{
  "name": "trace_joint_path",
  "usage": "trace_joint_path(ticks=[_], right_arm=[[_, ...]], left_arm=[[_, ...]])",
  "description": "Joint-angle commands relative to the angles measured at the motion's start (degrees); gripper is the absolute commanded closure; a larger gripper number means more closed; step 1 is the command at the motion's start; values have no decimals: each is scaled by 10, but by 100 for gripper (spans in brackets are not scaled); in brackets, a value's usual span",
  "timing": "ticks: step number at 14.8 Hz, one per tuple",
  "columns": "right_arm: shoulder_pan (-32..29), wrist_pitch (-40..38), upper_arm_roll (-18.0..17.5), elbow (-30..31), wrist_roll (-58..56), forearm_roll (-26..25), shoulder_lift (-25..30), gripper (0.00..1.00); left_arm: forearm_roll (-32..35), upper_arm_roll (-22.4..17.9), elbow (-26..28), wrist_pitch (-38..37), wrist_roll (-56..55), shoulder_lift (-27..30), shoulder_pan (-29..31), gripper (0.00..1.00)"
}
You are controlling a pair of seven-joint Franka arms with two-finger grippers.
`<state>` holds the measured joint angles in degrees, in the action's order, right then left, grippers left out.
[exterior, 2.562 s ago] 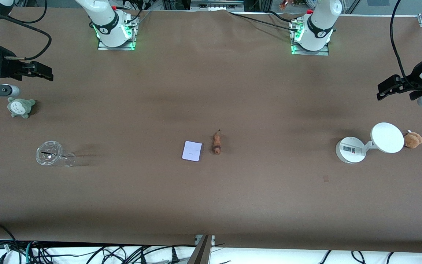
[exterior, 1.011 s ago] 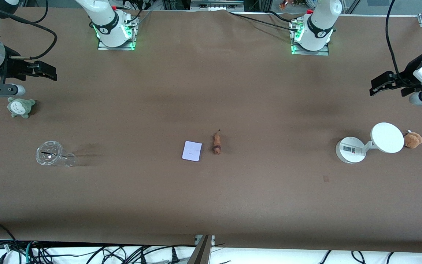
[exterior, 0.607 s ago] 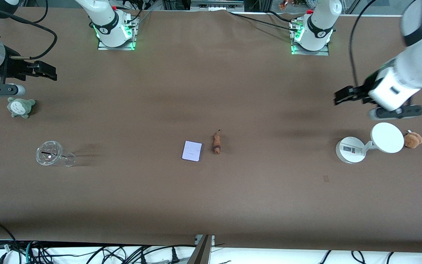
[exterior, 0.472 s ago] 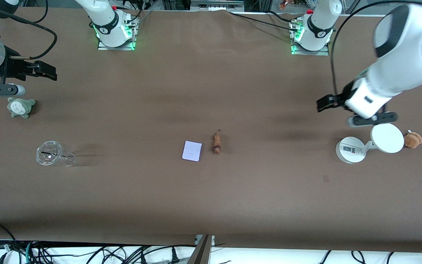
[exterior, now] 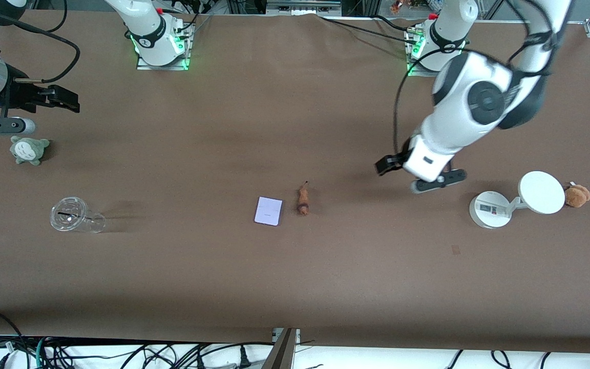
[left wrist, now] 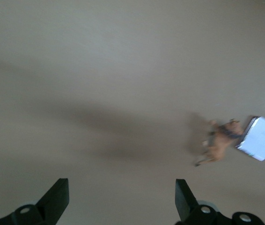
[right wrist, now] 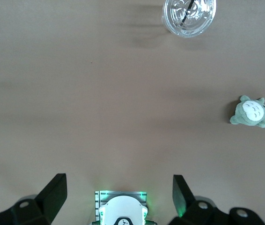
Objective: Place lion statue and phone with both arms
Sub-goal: 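Reach the left gripper over the brown lion statue beside the phone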
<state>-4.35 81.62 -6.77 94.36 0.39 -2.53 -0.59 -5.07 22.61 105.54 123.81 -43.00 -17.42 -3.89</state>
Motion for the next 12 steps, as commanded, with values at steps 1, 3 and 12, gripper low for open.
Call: trace_joint_path(ticks=[1, 3, 12], right_arm=[[-4, -5, -3, 0, 9, 9, 3, 0], [-4, -5, -3, 0, 9, 9, 3, 0], [-4, -4, -3, 0, 9, 9, 2, 0]], left_arm=[[8, -4, -47, 54, -93, -75, -72, 0], [43, -6, -109, 61, -151, -130, -117, 0], [154, -126, -278, 65, -199, -284, -280, 0]])
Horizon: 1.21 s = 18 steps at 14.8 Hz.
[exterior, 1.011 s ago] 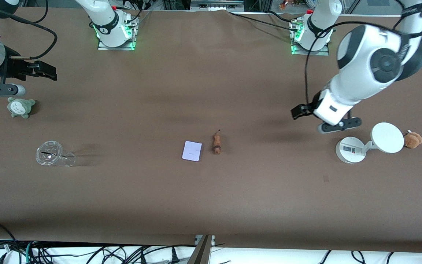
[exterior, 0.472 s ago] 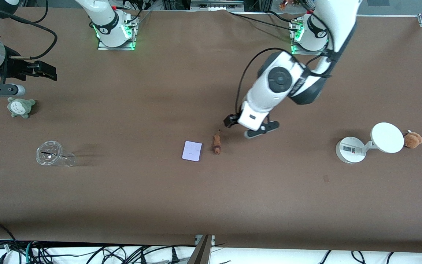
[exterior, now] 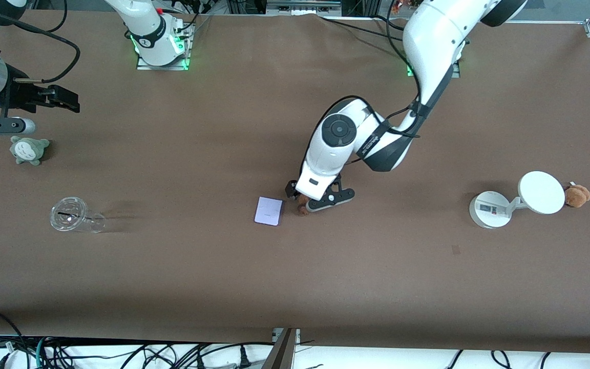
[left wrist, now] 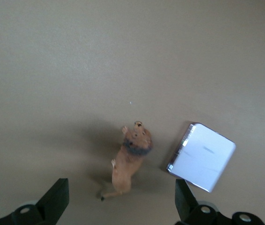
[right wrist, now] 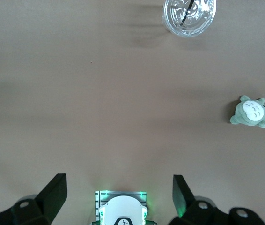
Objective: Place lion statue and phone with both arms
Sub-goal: 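Reach the left gripper over the brown lion statue beside the phone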
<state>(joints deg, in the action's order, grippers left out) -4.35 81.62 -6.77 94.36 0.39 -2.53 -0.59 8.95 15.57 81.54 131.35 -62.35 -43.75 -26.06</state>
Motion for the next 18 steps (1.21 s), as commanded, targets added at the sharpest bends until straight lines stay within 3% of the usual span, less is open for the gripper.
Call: trace_joint_path(ticks=[1, 3, 14, 16, 18], right_arm=[[-4, -5, -3, 0, 9, 9, 3, 0], [-4, -4, -4, 0, 9, 9, 2, 0], [-4, -4, -3, 0, 9, 9, 2, 0], [-4, -4, -3, 0, 9, 9, 2, 0], [-4, -4, -3, 0, 9, 9, 2, 0]], left_arm=[[13, -82, -52, -9, -6, -31, -86, 0], [12, -111, -67, -8, -8, -51, -117, 0], [13, -129, -94, 41, 7, -100, -121, 0], [14, -129, -94, 40, 7, -99, -121, 15], [15, -128, -93, 39, 14, -95, -121, 19]])
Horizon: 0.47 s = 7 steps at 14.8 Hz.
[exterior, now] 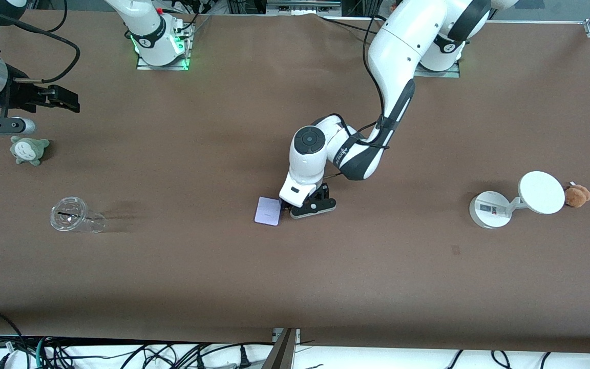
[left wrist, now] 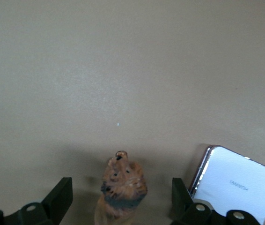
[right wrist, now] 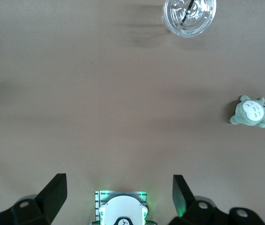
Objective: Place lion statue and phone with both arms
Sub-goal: 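Close the left gripper on the lion statue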
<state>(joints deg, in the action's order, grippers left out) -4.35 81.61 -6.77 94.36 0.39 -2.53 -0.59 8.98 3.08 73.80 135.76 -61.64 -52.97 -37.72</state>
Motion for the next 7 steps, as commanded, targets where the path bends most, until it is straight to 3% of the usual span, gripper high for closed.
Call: trace_joint_path(ticks=[1, 2, 3, 6, 7], right_arm=[[-5, -4, -3, 0, 9, 9, 2, 0], [-4, -4, -3, 0, 9, 9, 2, 0], [-4, -4, -4, 0, 9, 9, 2, 0], [-4, -4, -4, 0, 9, 9, 3, 0], [-4, -4, -4, 0, 9, 9, 2, 0]], left_arm=[[15, -4, -16, -5, 7, -2, -4, 19], [15, -4, -16, -5, 7, -1, -4, 27], [16, -4, -14, -6, 8, 1, -4, 42], [16, -3, -7, -9, 22, 2, 1, 94], [15, -3, -5, -10, 29, 2, -1, 100]])
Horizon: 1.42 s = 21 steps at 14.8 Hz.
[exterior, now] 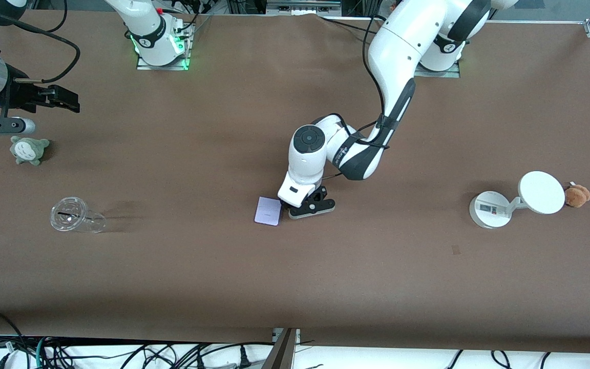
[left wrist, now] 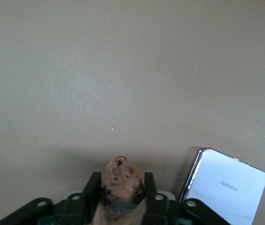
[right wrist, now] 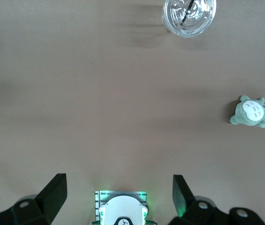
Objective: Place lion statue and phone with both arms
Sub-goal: 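Close the left gripper on the lion statue, then carry the lion toward the lamp while the right gripper reaches the phone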
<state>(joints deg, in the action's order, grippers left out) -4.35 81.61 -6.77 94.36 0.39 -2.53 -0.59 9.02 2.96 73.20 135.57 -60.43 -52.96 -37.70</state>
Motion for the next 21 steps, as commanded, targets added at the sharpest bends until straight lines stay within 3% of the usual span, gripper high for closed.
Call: trace_joint_path(ticks=[1, 6, 9, 12, 17, 21], right_arm=[[-4, -4, -3, 0, 9, 9, 2, 0], [-4, -4, -3, 0, 9, 9, 2, 0], [-4, -4, -3, 0, 9, 9, 2, 0], [-4, -4, -4, 0, 9, 9, 2, 0], [2, 4, -5, -1, 10, 9, 2, 0], [28, 24, -5, -1, 12, 15, -10, 0]], left_arm=[[13, -2, 1, -10, 17, 2, -1, 100], [13, -3, -1, -142, 35, 47, 21, 100], [13, 1, 25, -152, 94, 85, 67, 100], [13, 6, 83, -133, 146, 134, 118, 100], [13, 6, 272, 12, 279, 236, 205, 100], [13, 6, 315, 42, 340, 245, 269, 100]])
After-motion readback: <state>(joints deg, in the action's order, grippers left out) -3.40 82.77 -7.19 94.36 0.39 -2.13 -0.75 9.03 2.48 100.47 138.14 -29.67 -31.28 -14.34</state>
